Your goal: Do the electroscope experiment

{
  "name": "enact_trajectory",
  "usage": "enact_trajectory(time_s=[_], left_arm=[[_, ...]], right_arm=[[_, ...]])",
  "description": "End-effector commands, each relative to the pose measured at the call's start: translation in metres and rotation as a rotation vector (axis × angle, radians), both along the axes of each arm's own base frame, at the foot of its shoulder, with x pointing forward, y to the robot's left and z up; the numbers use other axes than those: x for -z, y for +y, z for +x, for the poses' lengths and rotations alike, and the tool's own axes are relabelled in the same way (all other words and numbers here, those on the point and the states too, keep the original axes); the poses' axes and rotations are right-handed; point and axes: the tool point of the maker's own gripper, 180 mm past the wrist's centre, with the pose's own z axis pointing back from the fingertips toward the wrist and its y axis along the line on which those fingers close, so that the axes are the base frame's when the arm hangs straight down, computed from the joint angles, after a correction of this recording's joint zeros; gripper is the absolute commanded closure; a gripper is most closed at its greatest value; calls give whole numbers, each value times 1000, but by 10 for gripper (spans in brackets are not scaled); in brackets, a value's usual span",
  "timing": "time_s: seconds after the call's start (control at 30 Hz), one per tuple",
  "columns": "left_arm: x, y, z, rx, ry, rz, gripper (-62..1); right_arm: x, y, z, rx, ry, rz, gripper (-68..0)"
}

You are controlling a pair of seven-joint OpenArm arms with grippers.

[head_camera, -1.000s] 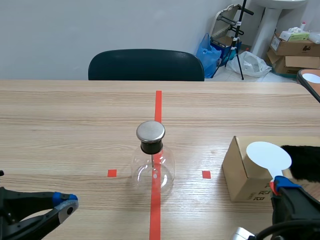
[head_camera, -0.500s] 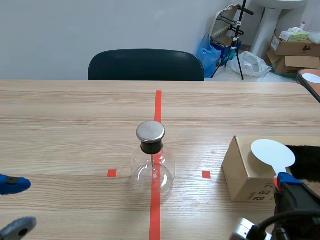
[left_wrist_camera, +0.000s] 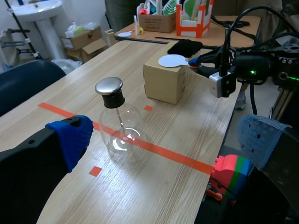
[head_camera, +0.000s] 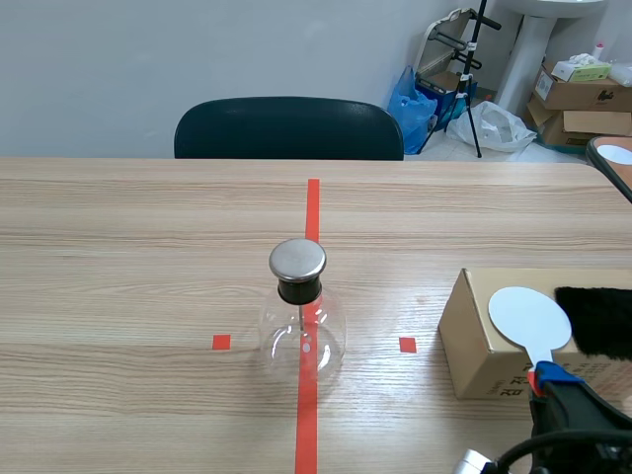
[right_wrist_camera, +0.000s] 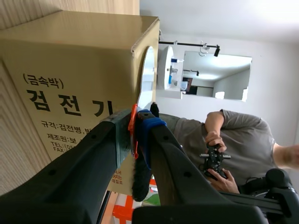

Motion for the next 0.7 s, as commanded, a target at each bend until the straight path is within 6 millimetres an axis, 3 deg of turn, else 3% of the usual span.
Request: enact_trajectory(time_s=[0.0,0.67], left_arm=[[-6,-5,0,11,-12,-24,-623],[1,-5,-2,20,1,13,-623]], right_arm=[[-15,-3,4,-8,-72,-29,-18],[-15,-3,4,-9,-74,-23,-17]])
